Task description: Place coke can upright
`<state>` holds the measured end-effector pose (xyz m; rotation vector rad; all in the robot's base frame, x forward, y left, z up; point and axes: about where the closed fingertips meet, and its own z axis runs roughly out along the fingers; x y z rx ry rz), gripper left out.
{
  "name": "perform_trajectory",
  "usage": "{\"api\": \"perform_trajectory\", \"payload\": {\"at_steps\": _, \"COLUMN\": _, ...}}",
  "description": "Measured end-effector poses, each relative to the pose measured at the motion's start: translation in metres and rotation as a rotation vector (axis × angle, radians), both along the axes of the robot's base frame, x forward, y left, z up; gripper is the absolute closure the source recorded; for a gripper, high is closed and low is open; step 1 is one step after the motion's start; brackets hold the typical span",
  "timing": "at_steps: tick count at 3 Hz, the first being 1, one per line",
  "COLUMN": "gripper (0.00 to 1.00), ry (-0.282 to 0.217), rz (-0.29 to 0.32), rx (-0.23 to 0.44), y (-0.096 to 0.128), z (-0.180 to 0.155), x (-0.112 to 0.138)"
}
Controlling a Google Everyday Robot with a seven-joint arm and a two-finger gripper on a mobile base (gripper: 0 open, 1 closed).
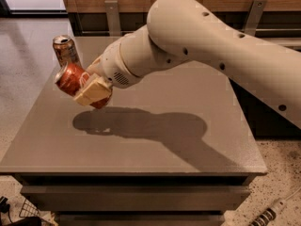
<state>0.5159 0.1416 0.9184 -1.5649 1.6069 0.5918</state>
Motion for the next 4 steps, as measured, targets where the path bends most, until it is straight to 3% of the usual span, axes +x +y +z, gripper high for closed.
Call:
{"api": "perform_trajectory", "payload": {"at_steps": 1, "gripper": 1.00, "ry": 0.026, "rz": 0.012, "rx": 0.128, "y": 0.011, "z": -0.011, "x": 0.001}}
{"api": "perform_trajectory", "payload": {"at_steps": 2, "gripper": 1.00, "ry": 0.103, "rz": 0.023, "rx": 0.251, "y": 0.033, "z": -0.032, "x": 0.003}}
{"api": "perform_trajectory", "payload": {"at_steps": 3, "gripper": 1.00, "ry": 0.162, "rz": 0.005, "rx": 0.328, "y": 0.047, "z": -0.043, "x": 0.003}}
{"api": "perform_trajectory", "payload": {"at_steps": 4, "gripper": 1.00, "ry": 0.179, "rz": -0.051, "rx": 0.434, "y": 0.044, "z": -0.051, "x": -0.010}}
